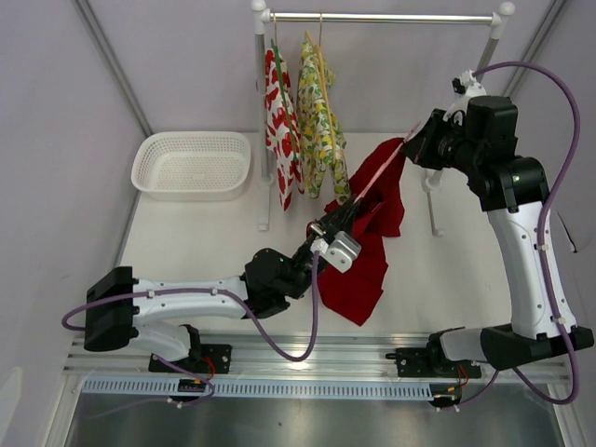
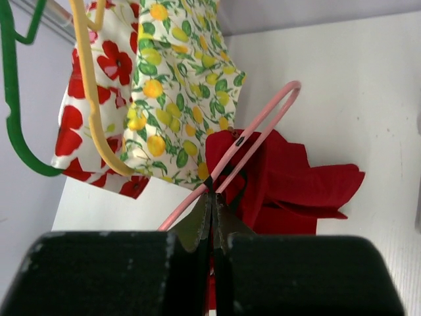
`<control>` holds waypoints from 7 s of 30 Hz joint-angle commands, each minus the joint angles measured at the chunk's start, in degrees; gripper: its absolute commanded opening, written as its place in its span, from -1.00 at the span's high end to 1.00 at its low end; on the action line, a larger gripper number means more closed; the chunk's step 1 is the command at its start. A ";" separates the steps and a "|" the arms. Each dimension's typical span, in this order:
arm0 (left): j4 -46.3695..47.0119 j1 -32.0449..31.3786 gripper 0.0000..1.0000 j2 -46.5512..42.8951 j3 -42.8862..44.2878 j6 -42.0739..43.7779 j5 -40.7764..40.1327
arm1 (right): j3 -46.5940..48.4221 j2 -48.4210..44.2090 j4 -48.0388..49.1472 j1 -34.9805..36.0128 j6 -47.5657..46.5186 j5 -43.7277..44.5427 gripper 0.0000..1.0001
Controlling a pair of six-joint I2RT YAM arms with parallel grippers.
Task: Place the skirt on the hanger
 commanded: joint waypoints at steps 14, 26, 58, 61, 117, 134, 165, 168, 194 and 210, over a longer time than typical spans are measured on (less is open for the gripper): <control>0.34 5.86 1.00 -0.26 13.53 -13.16 1.71 | -5.24 -5.80 2.09 -0.24 1.68 -5.93 1.00; -26.72 13.52 1.00 -1.66 31.64 -25.64 11.35 | -0.20 -4.65 -1.17 -3.32 -1.40 -3.99 0.87; -35.09 30.21 1.00 -10.27 23.92 -45.94 55.41 | 4.53 -7.47 16.06 -3.67 -15.37 -32.44 -0.64; -34.91 31.18 1.00 -10.19 23.65 -48.14 57.35 | 3.84 -6.59 16.67 -3.41 -16.34 -39.12 -0.65; -30.34 32.24 -0.15 -9.39 23.74 -52.28 41.89 | -12.25 -17.66 22.39 -3.67 -11.78 -42.48 1.00; -36.84 32.24 -0.14 -13.08 22.68 -50.26 29.15 | 9.18 -13.45 -0.20 -7.28 -19.33 -17.37 1.00; -49.85 32.24 -0.12 -29.26 16.00 -51.05 28.61 | 23.51 18.46 33.63 -13.60 -10.01 1.10 1.00; -50.38 32.24 -0.12 -29.26 16.53 -50.26 28.87 | 27.46 22.14 34.69 -13.60 -10.10 1.98 1.00; -51.44 32.24 -0.15 -29.43 14.95 -47.01 29.23 | 9.64 17.16 40.14 -13.60 -7.29 3.91 -0.08; -59.26 32.24 -0.18 -35.58 6.17 -43.23 19.21 | -27.41 -19.39 29.15 -20.46 2.63 3.48 -0.99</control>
